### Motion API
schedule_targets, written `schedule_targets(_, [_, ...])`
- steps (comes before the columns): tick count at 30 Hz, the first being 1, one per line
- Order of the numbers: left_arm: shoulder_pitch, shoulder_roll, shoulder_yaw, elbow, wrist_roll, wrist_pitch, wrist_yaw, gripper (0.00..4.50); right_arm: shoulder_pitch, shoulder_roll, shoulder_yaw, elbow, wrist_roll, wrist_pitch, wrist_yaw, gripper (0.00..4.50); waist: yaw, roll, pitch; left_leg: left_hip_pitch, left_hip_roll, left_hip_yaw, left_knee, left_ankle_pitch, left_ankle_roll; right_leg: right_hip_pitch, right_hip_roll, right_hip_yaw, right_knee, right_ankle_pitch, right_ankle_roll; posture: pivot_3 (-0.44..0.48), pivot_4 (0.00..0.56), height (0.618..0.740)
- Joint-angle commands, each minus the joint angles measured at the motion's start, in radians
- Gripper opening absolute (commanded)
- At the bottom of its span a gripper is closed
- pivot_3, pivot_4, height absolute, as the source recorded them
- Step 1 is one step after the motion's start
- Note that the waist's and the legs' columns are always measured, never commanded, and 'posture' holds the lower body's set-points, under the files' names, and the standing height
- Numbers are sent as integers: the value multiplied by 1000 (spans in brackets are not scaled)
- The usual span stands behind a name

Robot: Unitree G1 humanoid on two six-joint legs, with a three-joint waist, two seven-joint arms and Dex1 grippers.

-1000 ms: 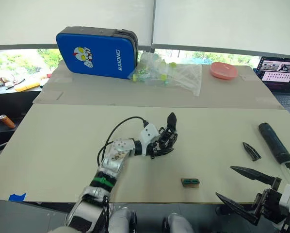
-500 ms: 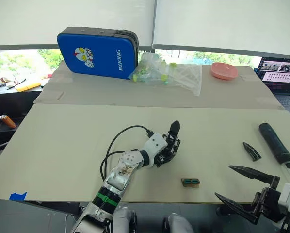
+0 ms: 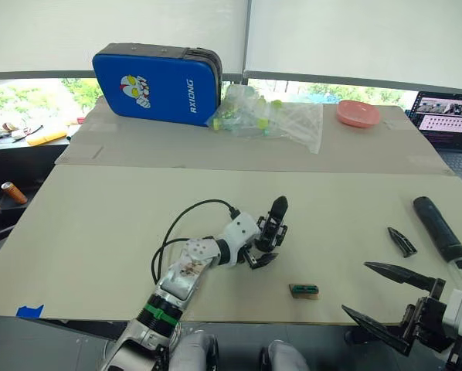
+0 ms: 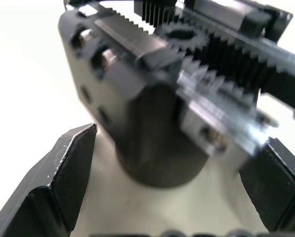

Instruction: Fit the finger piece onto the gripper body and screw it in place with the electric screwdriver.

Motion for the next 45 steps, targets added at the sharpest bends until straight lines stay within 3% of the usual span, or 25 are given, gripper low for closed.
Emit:
schedule_targets(1, [-65,42,40,103,-60,-71,-124,4437,3,6,-11,-30,20,1,-10,4500,0,0,0,0,0,0,0,0,0,0,0,0,0,0,0,0,150,740])
schedule_targets(4, [-133,78,37,220,-108,-141,-294,4437,6,6,-10,-31,20,1,-11,4500,0,0,0,1,0,0,0,0,0,0,0,-2,0,0,0,0,150,740])
schedule_targets(7, [-205,85,2,352,-78,-279,-399,4437,6,6,-8,-31,19,2,-9,4500,1,0,0,1,0,0,0,0,0,0,1,-4,0,0,0,0,150,740])
schedule_targets(11, [-318,13,5,568,-34,-424,-382,4437,1,4,-5,-31,18,4,-10,4500,6,0,0,1,0,0,0,0,1,-1,1,-5,-1,0,0,0,150,740])
schedule_targets(14, [-367,-10,-22,671,-1,-532,-456,4437,-7,-1,-7,-32,19,9,-13,4500,3,0,0,0,-1,1,1,0,4,1,1,-5,-1,0,1,0,150,740])
schedule_targets(20, [-432,-50,-7,807,8,-555,-521,4437,-7,-5,-21,-27,25,12,-2,4500,-1,0,0,0,0,1,1,3,10,0,3,-5,0,0,1,0,150,740])
schedule_targets(23, [-432,-56,-6,832,34,-601,-490,3698,-6,-4,-22,-28,23,11,-1,4500,-1,0,0,0,-1,1,1,2,10,0,3,-5,0,0,1,0,150,740])
schedule_targets(24, [-432,-56,-3,838,39,-611,-478,3165,-5,-4,-22,-29,23,11,-2,4500,-1,0,0,0,-1,1,1,2,10,1,3,-5,0,0,1,0,150,740])
schedule_targets(26, [-425,-47,20,834,29,-615,-467,2344,-1,-1,-23,-31,21,10,-4,4500,0,0,0,0,-1,1,1,2,10,1,2,-5,0,0,1,0,150,740])
schedule_targets(30, [-393,-22,51,783,5,-622,-476,2369,8,7,-22,-33,17,4,-6,4500,-4,0,0,0,0,1,2,2,10,0,2,-5,0,0,1,0,150,740])
schedule_targets(34, [-352,-35,91,651,-30,-488,-404,2369,11,11,-20,-36,13,2,-16,4500,-14,0,0,0,0,1,1,3,9,0,2,-4,1,0,1,0,150,740])
schedule_targets(40, [-273,-62,51,378,3,-261,-287,2369,34,17,-25,-45,8,20,-41,4500,-13,0,0,0,0,1,1,3,9,0,2,-3,1,0,1,0,150,740])
schedule_targets(45, [-198,-63,3,284,19,-264,-270,2369,34,18,-15,-54,-1,24,-57,4500,-11,0,0,0,0,1,1,3,9,0,1,-2,1,0,1,0,150,740])
